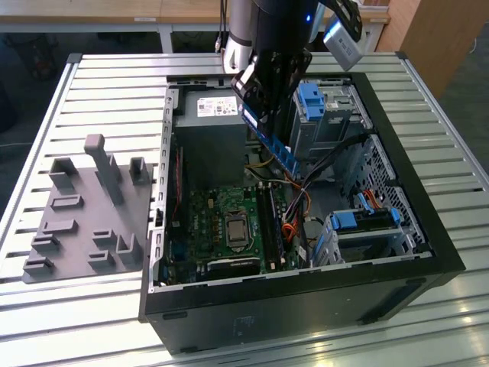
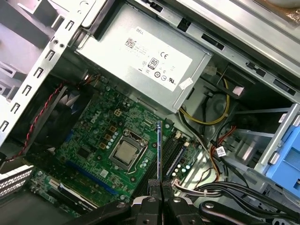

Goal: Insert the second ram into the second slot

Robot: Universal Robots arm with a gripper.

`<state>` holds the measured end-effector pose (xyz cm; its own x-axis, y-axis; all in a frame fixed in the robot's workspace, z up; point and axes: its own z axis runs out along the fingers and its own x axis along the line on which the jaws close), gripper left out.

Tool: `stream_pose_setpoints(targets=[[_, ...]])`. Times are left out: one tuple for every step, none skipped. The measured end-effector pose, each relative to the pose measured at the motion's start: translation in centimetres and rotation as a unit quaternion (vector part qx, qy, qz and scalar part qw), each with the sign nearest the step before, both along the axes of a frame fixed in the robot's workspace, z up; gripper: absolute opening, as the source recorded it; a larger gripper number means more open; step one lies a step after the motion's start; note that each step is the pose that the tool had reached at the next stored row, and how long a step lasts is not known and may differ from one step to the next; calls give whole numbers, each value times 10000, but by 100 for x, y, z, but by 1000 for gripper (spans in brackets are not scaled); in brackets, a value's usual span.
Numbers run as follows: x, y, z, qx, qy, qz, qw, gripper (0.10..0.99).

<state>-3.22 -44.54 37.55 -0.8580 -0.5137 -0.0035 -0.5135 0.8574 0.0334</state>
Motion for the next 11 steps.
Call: stream_pose_setpoints(targets=[[0,0,0,0,0,-15,10000,129],[0,0,0,0,0,-32,10000,129],[0,0,0,0,0,-48,10000,129],[0,0,0,0,0,-63,10000,129],[0,0,0,0,0,-78,10000,129],[0,0,0,0,0,-94,10000,129],[0,0,0,0,0,-112,9999,129],[0,0,0,0,0,-129,9999,129],[0,0,0,-1,0,-152,9999,129],[0,0,-1,-5,0,-178,9998,129],[0,0,-3,-9,0,-209,9998,129]])
